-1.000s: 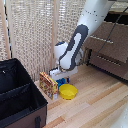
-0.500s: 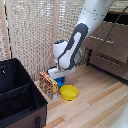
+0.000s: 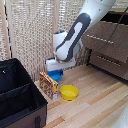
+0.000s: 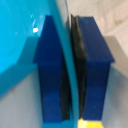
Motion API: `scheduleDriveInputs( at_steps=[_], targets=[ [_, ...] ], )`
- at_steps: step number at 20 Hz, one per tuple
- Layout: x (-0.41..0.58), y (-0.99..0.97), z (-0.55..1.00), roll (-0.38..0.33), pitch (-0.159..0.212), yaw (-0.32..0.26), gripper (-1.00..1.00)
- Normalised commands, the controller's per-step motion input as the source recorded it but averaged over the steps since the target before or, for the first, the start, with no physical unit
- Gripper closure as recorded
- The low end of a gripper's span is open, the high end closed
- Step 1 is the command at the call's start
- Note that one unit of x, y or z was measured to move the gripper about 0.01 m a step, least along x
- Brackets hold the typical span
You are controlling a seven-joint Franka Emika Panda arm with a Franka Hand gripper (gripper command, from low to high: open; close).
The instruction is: Kindly move your gripper toward the top drawer's handle. With caution, hold the handle robustly using your gripper and pull open the top drawer. Let the handle go. Relocate your gripper to the bowl placed in the background. Gently hold the bowl using your gripper. Bring the gripper and the bowl to the ajar drawer. Softly release the bowl into it.
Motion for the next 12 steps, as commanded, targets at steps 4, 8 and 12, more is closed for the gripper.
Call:
scheduleDriveInputs(
  at_steps=[4,8,12],
  targets=[
    [-0.013,0.16,0.96,-0.007,-0.079,-0.296,1.00],
    [-0.032,0.11,0.97,0.000,-0.069,-0.294,1.00],
    [-0.006,0.13,0.99,-0.001,-0.048,-0.278,1.00]
  ],
)
